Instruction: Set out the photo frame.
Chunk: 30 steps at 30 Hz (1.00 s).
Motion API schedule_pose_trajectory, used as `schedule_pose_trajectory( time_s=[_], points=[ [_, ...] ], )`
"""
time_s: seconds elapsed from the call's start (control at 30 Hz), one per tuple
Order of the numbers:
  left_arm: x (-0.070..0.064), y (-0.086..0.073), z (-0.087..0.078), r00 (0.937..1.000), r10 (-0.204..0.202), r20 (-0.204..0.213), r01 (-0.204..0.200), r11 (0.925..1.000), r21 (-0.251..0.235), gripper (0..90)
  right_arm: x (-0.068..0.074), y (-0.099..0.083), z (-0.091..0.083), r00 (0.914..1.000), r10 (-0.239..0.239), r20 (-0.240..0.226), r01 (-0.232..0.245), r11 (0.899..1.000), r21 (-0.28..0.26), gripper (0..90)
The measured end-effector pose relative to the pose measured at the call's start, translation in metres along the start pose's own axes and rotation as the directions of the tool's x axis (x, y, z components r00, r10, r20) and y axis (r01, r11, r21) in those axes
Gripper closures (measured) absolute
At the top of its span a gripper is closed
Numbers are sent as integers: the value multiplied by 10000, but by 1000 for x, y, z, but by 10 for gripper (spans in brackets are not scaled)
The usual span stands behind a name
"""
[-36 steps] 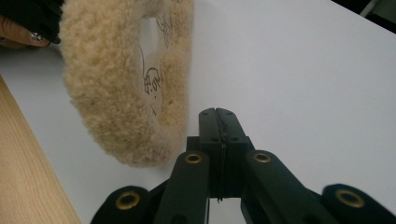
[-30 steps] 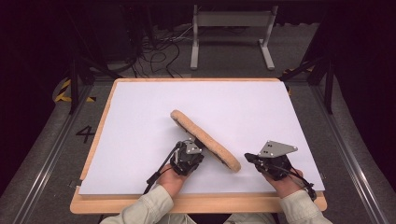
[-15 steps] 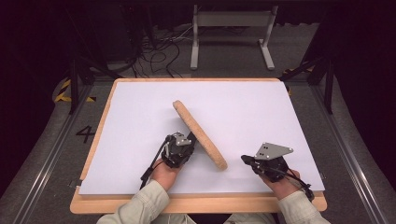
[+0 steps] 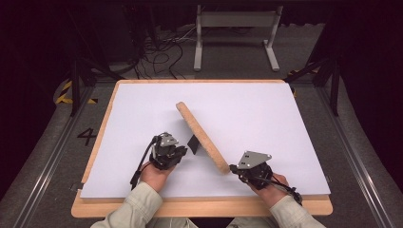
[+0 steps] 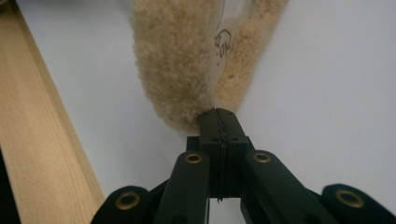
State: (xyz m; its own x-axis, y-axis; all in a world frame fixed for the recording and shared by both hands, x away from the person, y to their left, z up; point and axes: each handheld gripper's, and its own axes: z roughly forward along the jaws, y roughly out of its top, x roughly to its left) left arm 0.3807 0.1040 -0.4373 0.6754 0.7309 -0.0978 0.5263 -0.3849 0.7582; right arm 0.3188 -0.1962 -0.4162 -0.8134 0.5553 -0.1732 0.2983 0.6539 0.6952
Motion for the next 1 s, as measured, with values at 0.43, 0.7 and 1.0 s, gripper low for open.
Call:
schedule_pose_trajectory(
  time_s=[0.43, 0.7, 1.0],
  points=[
    [25, -14, -35, 9984, -427, -370, 416, 9987, -305, 814, 25, 17, 13, 9904, -630, -1234, 610, 9979, -198, 900],
    [36, -21, -44, 9955, -948, 11, 948, 9940, -545, 734, 41, 33, 28, 9757, -1087, -1903, 1034, 9939, -379, 900],
    [31, -29, -58, 9944, -996, 351, 1019, 9923, -709, 597, 54, 49, 45, 9615, -1488, -2311, 1399, 9887, -545, 900]
  ],
)
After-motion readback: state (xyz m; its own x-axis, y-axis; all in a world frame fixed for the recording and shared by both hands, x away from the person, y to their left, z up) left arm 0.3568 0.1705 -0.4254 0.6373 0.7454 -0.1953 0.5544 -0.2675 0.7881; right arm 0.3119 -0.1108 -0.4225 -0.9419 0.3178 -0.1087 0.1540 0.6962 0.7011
